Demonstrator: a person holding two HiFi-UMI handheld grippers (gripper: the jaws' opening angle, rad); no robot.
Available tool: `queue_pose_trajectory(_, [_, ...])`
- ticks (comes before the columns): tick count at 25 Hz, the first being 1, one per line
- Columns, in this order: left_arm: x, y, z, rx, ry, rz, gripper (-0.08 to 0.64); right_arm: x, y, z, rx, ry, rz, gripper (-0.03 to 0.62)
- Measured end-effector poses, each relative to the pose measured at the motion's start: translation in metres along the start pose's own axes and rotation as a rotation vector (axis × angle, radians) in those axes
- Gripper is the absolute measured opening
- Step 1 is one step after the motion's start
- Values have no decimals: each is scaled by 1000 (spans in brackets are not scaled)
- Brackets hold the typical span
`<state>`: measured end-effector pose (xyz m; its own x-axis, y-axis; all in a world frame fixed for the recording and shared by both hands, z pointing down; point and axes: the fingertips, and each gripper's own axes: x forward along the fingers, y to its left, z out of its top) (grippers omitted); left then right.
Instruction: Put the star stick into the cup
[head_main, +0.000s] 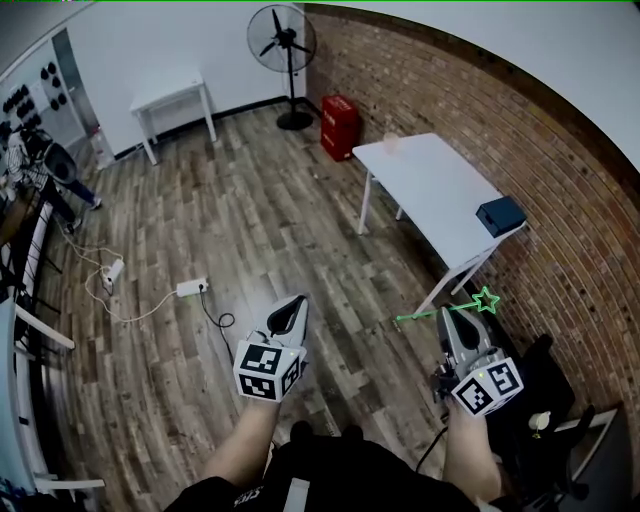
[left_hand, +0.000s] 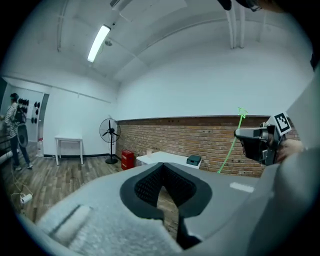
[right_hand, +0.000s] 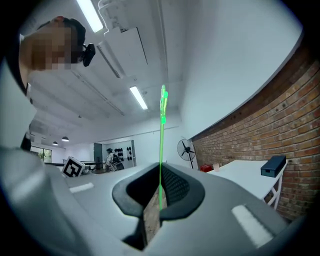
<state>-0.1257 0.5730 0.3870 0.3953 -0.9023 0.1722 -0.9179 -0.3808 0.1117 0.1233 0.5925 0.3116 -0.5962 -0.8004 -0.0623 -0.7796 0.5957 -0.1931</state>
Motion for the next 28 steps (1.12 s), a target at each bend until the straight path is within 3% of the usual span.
queue_pose_trajectory(6, [22, -35, 12, -11, -19, -54, 6, -33, -21, -1, 43, -25, 11, 12])
queue_pose_trajectory(10, [39, -64, 3, -5, -4, -98, 6, -52, -41, -14, 76, -7, -4, 14])
queue_pose_trajectory(15, [59, -73, -13, -21, 33, -95, 6, -53, -63, -31, 123, 36, -9, 14])
queue_pose_trajectory(22, [126, -29, -21, -48, 44, -81, 6, 16, -103, -51, 169, 89, -5, 14])
queue_pose_trajectory(28, [209, 40, -8, -65, 48, -78, 6, 124, -153, -50, 165, 99, -39, 14])
